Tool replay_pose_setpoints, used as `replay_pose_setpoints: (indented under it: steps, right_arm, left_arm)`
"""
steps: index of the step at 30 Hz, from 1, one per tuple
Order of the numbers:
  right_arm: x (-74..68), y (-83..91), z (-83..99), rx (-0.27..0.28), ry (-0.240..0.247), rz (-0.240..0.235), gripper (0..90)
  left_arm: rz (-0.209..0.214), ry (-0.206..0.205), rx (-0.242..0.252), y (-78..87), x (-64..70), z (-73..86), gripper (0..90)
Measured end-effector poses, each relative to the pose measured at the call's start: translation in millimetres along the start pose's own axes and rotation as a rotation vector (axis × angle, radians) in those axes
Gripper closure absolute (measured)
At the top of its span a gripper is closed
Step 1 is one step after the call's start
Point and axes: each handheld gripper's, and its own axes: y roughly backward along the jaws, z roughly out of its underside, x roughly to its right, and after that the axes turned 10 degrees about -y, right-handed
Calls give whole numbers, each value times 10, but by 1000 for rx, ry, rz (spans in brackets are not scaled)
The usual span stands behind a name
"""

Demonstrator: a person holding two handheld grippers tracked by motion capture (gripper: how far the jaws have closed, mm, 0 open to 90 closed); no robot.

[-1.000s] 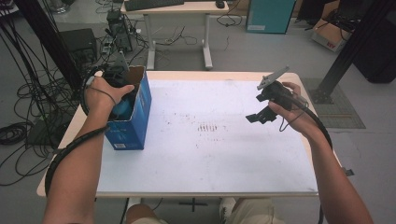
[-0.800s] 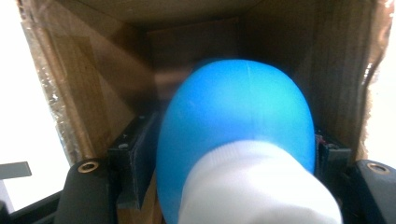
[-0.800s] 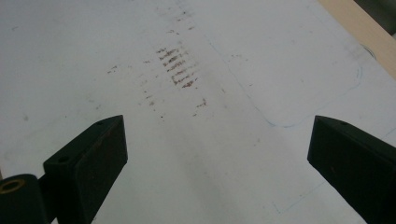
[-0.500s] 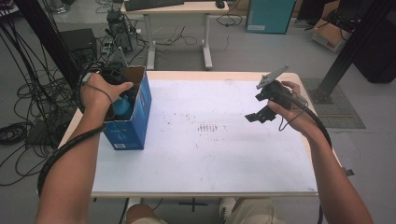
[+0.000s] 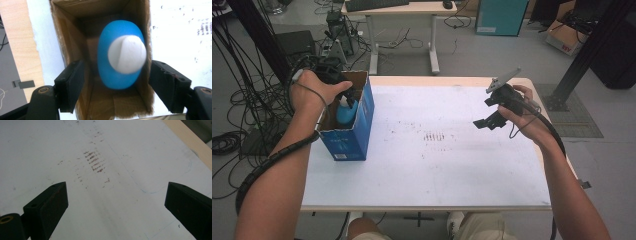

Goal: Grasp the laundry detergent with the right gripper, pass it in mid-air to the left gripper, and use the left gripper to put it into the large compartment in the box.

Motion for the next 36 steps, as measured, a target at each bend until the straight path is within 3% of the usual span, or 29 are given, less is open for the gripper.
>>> replay_pose_setpoints:
  steps: [6,9,15,20,25,36]
  right_arm:
    - [20,20,-35,-5,-7,9,49]
    - [-10,41,-95,7,0,18,47]
    - [15,13,-187,-25,-6,42,50]
    - [117,-25,-259,-51,-30,75,48]
    - [195,-45,-343,-78,-7,92,49]
    - [410,-162,-559,-151,-2,141,51]
  left_arm:
    - [-10,-37,42,191,119,65,256]
    - [-19,-67,68,247,241,78,246]
    - [-1,-151,101,295,540,73,226]
    - [32,-234,125,230,839,63,200]
    - [48,-296,134,159,1093,61,167]
    - [99,-393,147,-123,1467,120,126]
